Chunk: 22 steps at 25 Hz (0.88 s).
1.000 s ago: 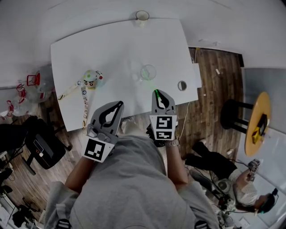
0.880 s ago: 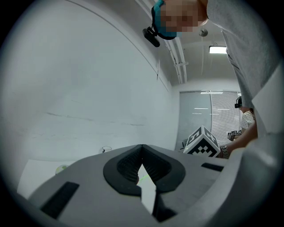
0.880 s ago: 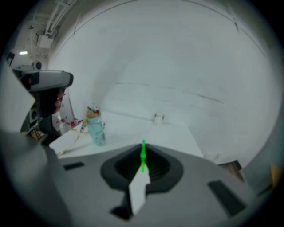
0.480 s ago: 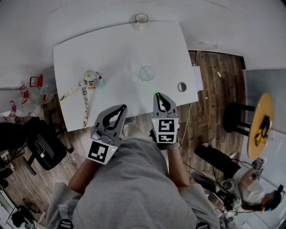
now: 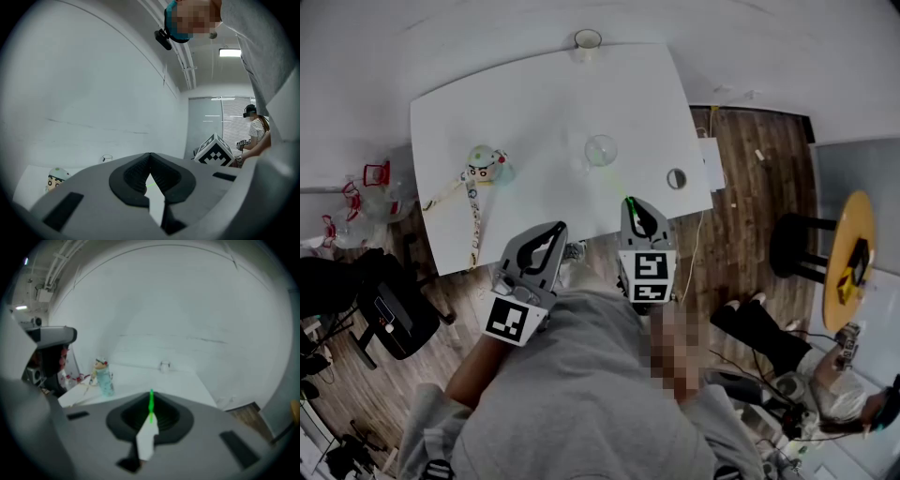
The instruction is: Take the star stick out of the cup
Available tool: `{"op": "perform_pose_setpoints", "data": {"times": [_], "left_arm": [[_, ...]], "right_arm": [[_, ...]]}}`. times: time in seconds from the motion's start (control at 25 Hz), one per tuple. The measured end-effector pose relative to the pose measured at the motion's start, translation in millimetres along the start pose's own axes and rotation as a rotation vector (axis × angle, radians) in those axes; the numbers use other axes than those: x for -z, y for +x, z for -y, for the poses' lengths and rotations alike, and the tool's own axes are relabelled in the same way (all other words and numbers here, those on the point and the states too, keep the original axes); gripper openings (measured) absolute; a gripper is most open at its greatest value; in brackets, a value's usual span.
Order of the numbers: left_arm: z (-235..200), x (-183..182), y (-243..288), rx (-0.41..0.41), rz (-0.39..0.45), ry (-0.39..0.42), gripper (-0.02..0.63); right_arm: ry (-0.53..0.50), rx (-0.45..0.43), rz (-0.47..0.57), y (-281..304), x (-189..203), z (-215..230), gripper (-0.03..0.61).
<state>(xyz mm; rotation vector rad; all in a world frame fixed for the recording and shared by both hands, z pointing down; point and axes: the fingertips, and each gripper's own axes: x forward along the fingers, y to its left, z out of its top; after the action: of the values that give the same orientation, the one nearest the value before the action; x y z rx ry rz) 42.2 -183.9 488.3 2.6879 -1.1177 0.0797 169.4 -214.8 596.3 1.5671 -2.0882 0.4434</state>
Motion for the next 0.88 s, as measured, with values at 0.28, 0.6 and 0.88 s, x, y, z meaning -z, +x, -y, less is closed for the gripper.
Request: {"op": "perform_pose_setpoints", "data": {"times": [0.28,0.6,0.88], "left_arm": [[10,-3,1,-0.009,0.014,0.023,0.031],[19,-4,0,-0.028,0.030,0.031,0.029],[23,-7,-4,-0.044,0.045,0.034,0.031]], "right_arm": [[0.028,-0.013,0.024,-15,-1,7,0.044],[0.039,-0.023,0.049,-28,-1,11,0.044],[0.054,-0.016,0.054,-41,3,15,0.044]]}}
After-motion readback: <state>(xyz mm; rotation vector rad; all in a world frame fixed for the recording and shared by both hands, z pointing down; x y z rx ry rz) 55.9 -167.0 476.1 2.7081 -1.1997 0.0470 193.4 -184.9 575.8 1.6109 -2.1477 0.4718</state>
